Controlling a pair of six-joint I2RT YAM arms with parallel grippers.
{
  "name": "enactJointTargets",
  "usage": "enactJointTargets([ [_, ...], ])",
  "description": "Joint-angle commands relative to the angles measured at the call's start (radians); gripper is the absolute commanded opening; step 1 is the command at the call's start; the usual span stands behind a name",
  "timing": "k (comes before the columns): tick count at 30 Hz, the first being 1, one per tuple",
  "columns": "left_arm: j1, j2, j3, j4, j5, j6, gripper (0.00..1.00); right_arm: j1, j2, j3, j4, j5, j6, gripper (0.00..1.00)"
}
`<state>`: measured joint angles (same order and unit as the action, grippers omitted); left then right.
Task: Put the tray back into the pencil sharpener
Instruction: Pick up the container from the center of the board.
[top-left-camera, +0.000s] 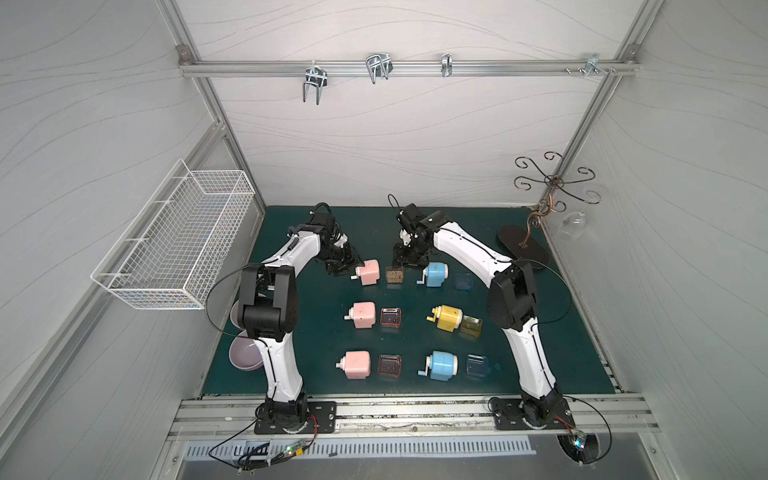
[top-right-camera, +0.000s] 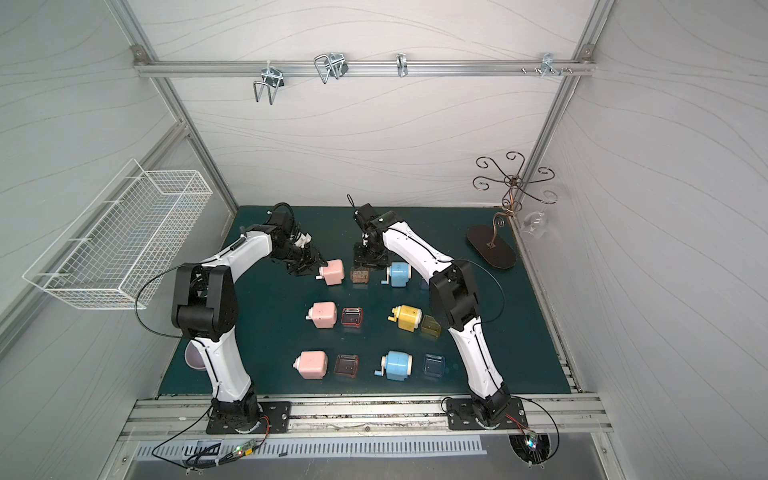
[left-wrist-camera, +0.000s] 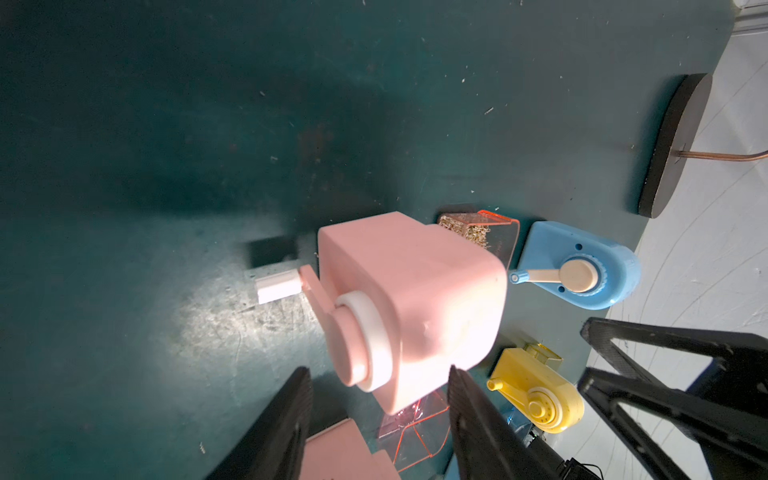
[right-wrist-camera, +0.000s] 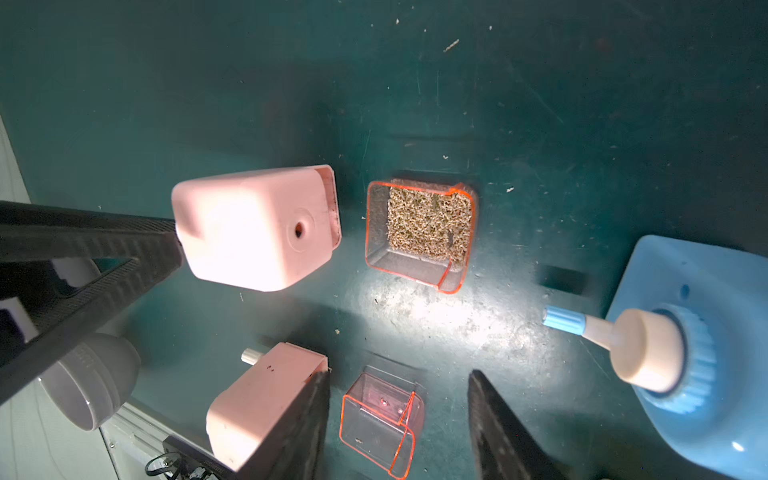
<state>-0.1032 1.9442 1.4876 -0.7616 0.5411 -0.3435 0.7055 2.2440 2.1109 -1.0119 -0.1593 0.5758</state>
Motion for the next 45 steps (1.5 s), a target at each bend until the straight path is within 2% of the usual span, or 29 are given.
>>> enactJointTargets([
  [1, -0.009, 0.034, 0.051, -0.008, 0.020, 0.008, 0.55, 0.003, 0.031, 0.023, -0.037, -0.011, 0.012, 0.55],
  [13, -0.015, 0.080, 0.089, -0.024, 0.015, 0.013, 0.47, -0.012, 0.062, 0.023, -0.030, -0.013, 0.023, 0.54],
  [26, -0.018, 0.092, 0.091, -0.032, 0.006, 0.020, 0.44, -0.022, 0.094, 0.024, -0.017, -0.001, 0.048, 0.52],
  [31, -0.017, 0.093, 0.089, -0.033, 0.006, 0.021, 0.44, -0.024, 0.099, 0.038, -0.007, 0.002, 0.069, 0.45],
  [45, -0.018, 0.090, 0.089, -0.032, 0.008, 0.023, 0.44, 0.004, 0.137, 0.122, -0.070, 0.147, 0.083, 0.43],
])
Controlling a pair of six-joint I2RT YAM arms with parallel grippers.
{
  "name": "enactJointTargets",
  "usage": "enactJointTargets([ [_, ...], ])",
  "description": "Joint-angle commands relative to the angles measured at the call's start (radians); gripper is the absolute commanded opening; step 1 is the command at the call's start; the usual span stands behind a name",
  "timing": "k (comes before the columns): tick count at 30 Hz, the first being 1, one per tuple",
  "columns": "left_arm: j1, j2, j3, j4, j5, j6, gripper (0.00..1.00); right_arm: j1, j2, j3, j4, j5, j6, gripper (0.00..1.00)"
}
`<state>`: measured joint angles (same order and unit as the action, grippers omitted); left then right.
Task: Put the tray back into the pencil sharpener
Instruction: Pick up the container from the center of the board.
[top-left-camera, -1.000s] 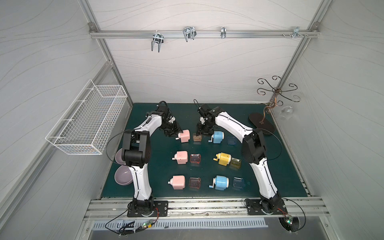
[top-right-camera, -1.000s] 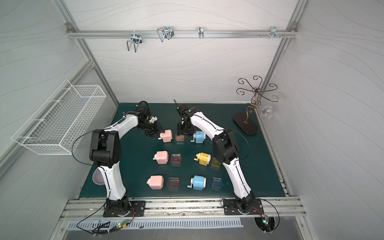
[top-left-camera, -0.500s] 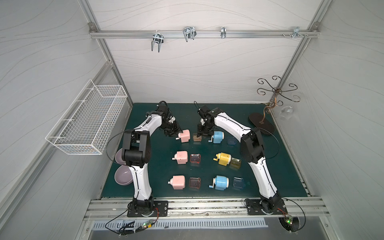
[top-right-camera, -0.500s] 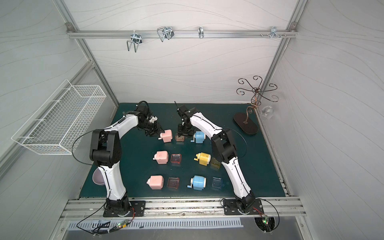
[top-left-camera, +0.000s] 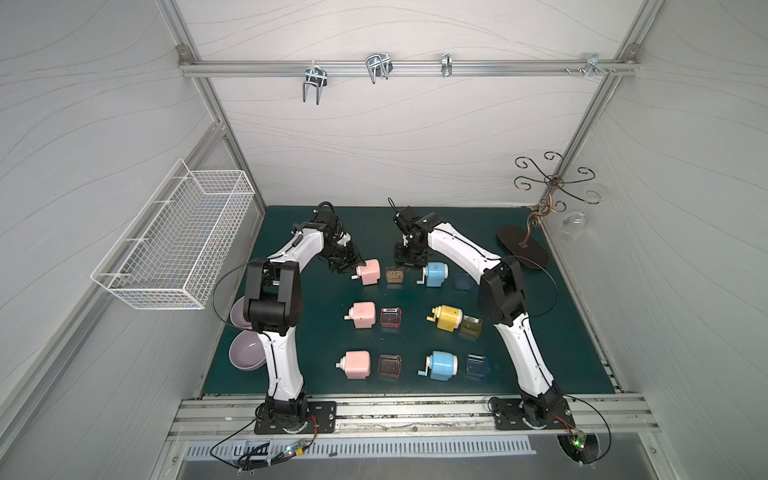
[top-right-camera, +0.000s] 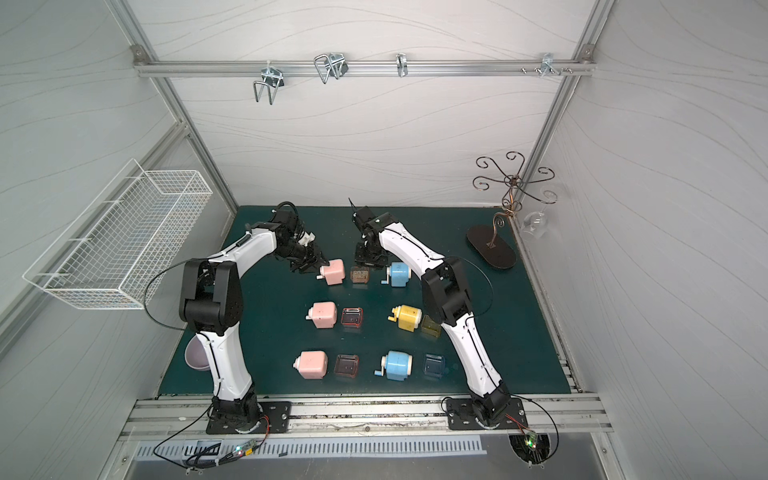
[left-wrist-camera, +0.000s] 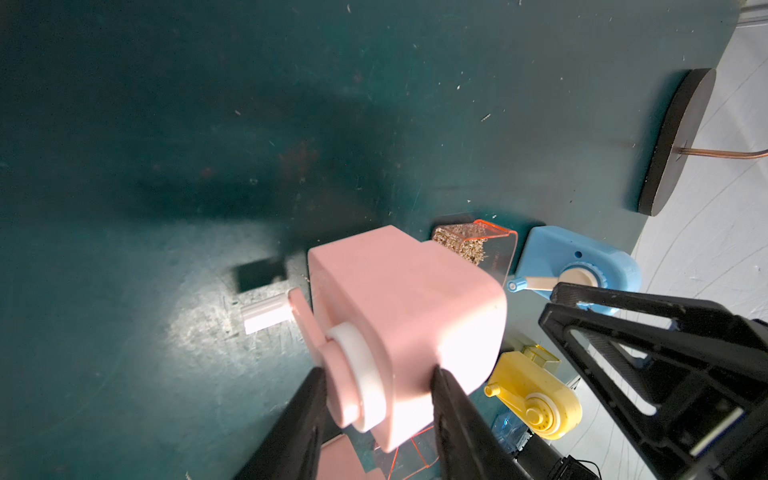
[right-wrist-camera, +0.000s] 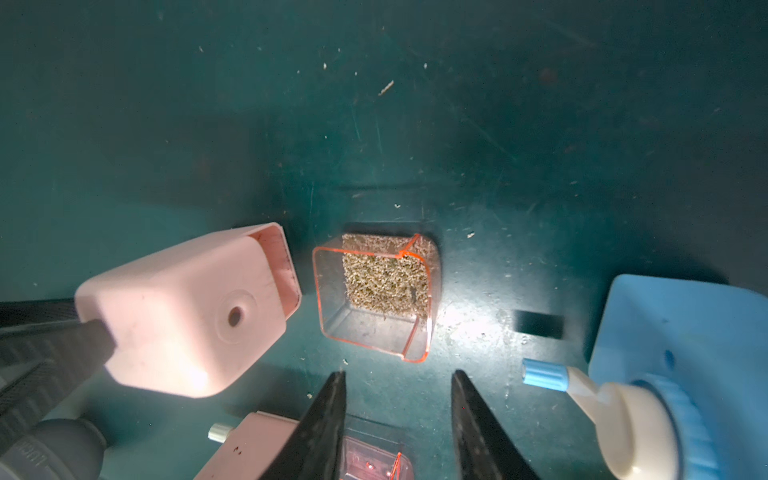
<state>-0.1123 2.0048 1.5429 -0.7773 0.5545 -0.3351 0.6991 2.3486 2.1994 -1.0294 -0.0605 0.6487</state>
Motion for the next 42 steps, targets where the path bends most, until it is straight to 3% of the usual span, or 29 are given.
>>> enactJointTargets([
  [1, -0.008, 0.031, 0.034, -0.017, -0.003, 0.014, 0.44, 0.012, 0.038, 0.040, -0.059, 0.059, 0.007, 0.42],
  [42, -0.017, 0.031, 0.037, -0.028, -0.001, 0.024, 0.42, 0.031, 0.171, 0.140, -0.100, 0.120, 0.011, 0.06],
])
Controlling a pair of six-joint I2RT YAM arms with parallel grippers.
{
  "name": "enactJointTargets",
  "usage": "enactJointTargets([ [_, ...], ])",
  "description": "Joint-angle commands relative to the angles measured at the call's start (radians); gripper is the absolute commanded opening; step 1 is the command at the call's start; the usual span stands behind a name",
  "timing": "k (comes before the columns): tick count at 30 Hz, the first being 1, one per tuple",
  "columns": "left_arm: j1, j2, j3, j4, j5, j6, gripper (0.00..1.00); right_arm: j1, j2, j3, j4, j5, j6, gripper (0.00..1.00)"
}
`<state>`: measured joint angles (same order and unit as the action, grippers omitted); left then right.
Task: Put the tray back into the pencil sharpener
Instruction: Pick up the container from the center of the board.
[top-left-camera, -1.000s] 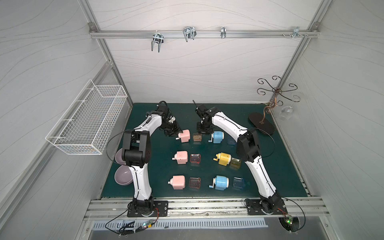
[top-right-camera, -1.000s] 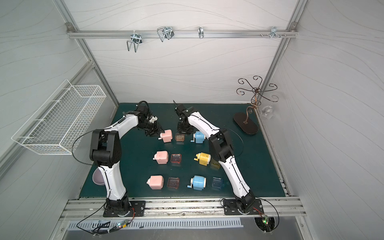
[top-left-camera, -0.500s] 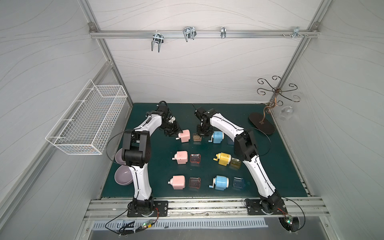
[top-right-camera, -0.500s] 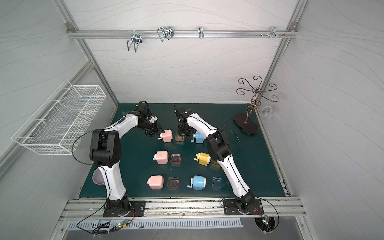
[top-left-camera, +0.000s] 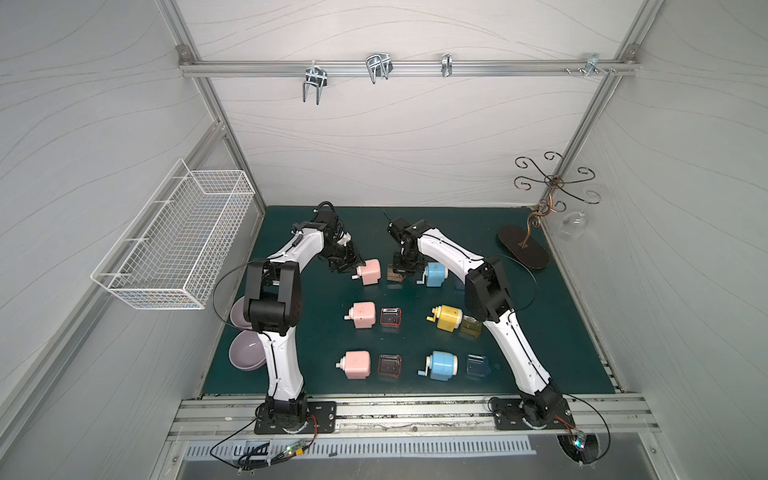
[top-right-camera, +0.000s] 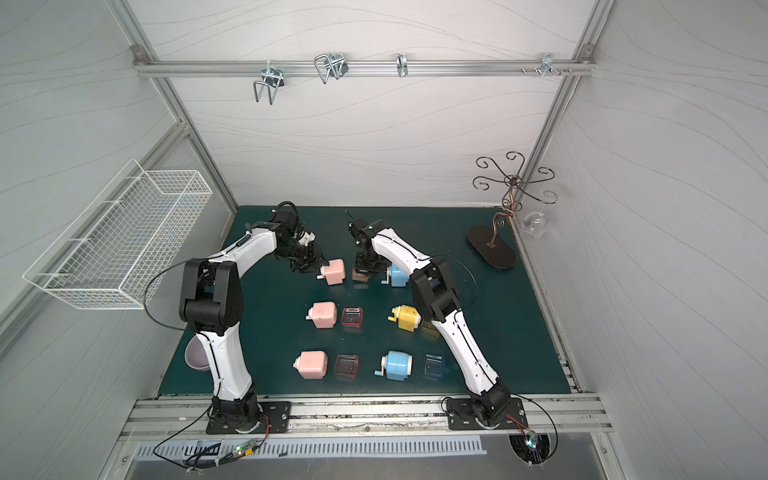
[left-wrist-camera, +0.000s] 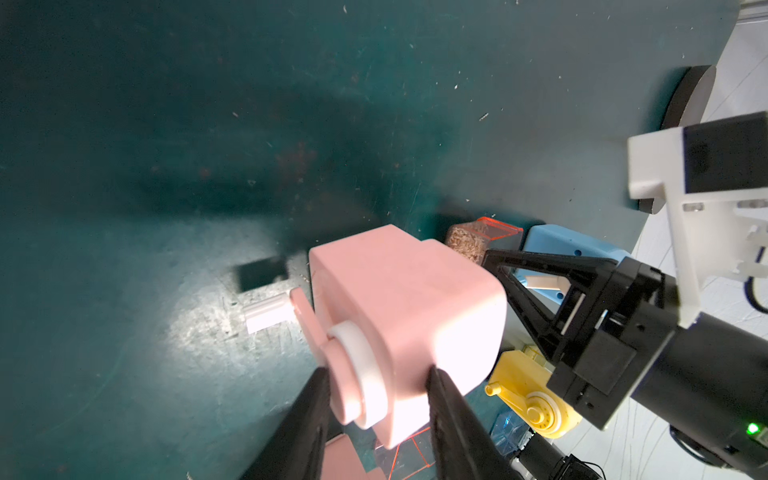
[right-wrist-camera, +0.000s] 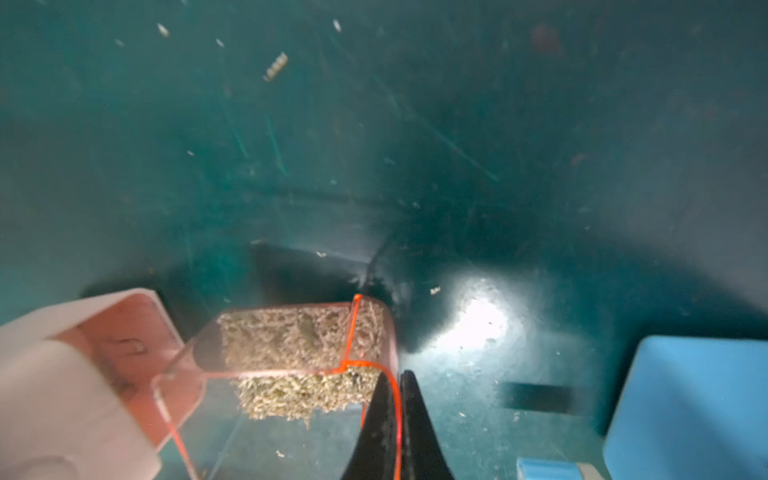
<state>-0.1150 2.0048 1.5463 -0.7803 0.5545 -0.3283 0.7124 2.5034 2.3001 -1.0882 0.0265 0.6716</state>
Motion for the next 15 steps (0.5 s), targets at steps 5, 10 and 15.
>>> enactJointTargets([
  [5, -0.018, 0.030, 0.034, -0.027, -0.001, 0.018, 0.42, 0.031, 0.041, 0.095, -0.072, 0.044, -0.024, 0.04],
  [10, -0.021, 0.028, 0.034, -0.027, -0.004, 0.020, 0.42, 0.036, 0.061, 0.126, -0.096, 0.051, -0.026, 0.04],
  [15, -0.022, 0.029, 0.035, -0.028, -0.004, 0.020, 0.42, 0.036, 0.063, 0.129, -0.106, 0.065, -0.029, 0.04],
])
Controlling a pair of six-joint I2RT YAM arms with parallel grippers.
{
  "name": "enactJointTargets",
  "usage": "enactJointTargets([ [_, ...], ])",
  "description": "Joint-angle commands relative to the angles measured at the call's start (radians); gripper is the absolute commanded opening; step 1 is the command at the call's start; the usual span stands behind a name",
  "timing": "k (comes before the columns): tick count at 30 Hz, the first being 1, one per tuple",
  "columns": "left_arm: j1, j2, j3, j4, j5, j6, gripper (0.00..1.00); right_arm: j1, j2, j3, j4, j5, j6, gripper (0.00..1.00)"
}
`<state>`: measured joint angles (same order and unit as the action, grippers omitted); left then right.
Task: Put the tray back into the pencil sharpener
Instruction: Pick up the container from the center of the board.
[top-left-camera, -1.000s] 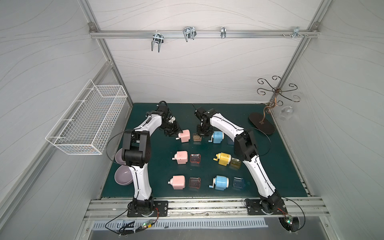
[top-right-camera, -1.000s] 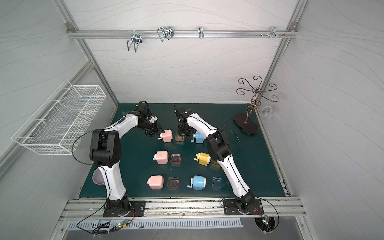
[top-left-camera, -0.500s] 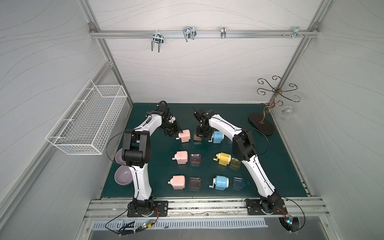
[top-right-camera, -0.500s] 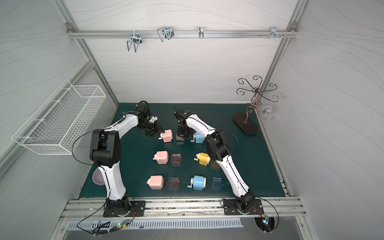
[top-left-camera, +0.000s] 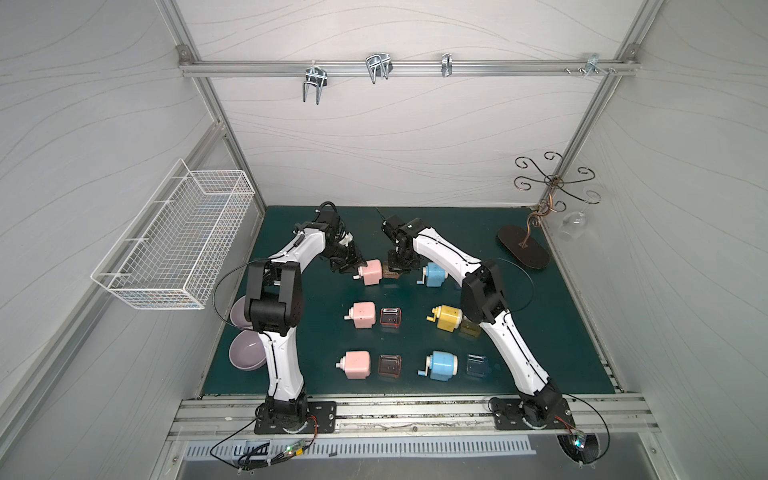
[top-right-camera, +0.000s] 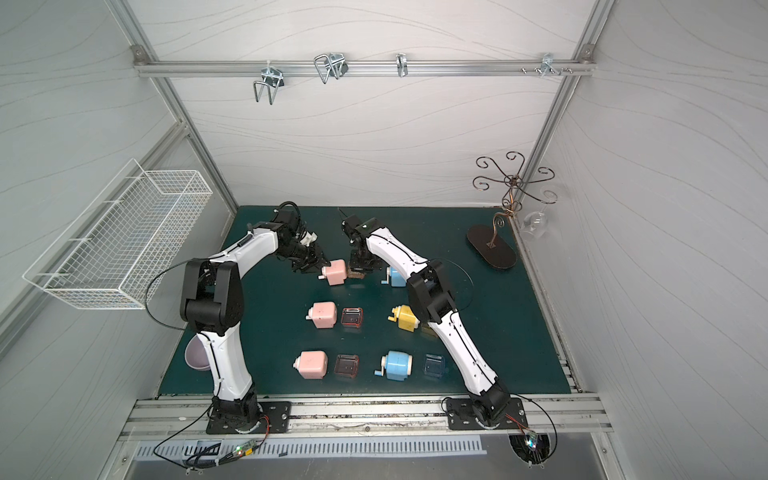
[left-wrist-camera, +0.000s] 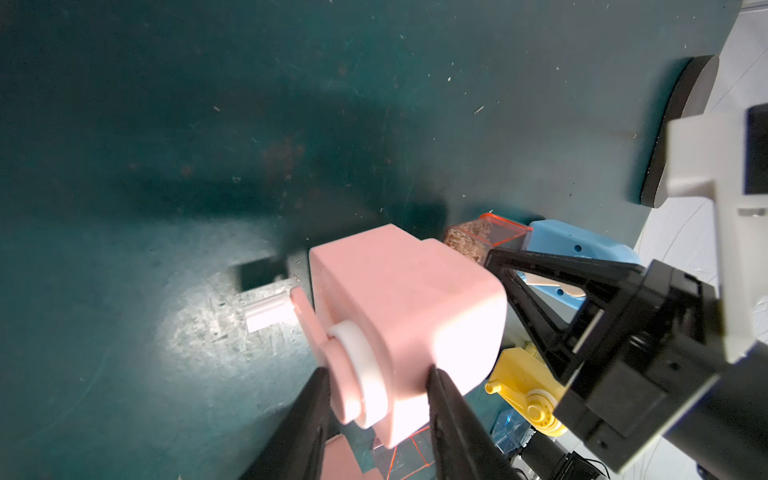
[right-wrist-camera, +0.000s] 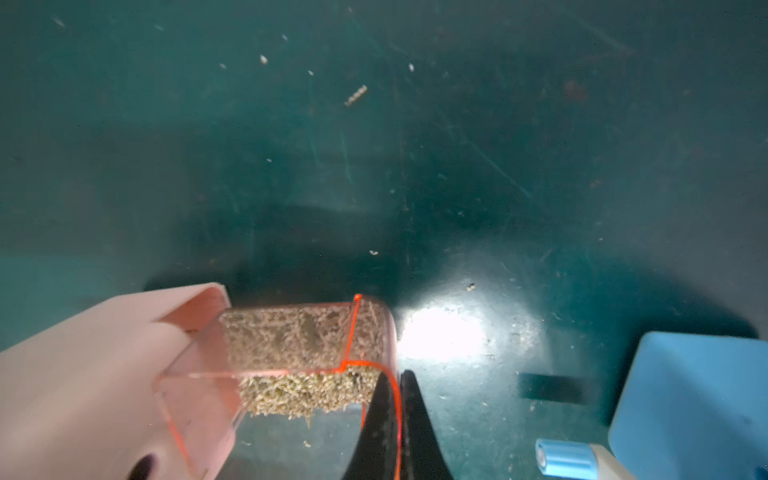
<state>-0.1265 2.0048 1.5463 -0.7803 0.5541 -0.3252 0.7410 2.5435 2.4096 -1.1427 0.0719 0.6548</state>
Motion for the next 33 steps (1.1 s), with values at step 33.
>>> enactJointTargets([
  [33, -0.012, 0.031, 0.037, -0.030, -0.001, 0.021, 0.43, 0.023, 0.097, 0.132, -0.095, -0.004, -0.066, 0.11],
])
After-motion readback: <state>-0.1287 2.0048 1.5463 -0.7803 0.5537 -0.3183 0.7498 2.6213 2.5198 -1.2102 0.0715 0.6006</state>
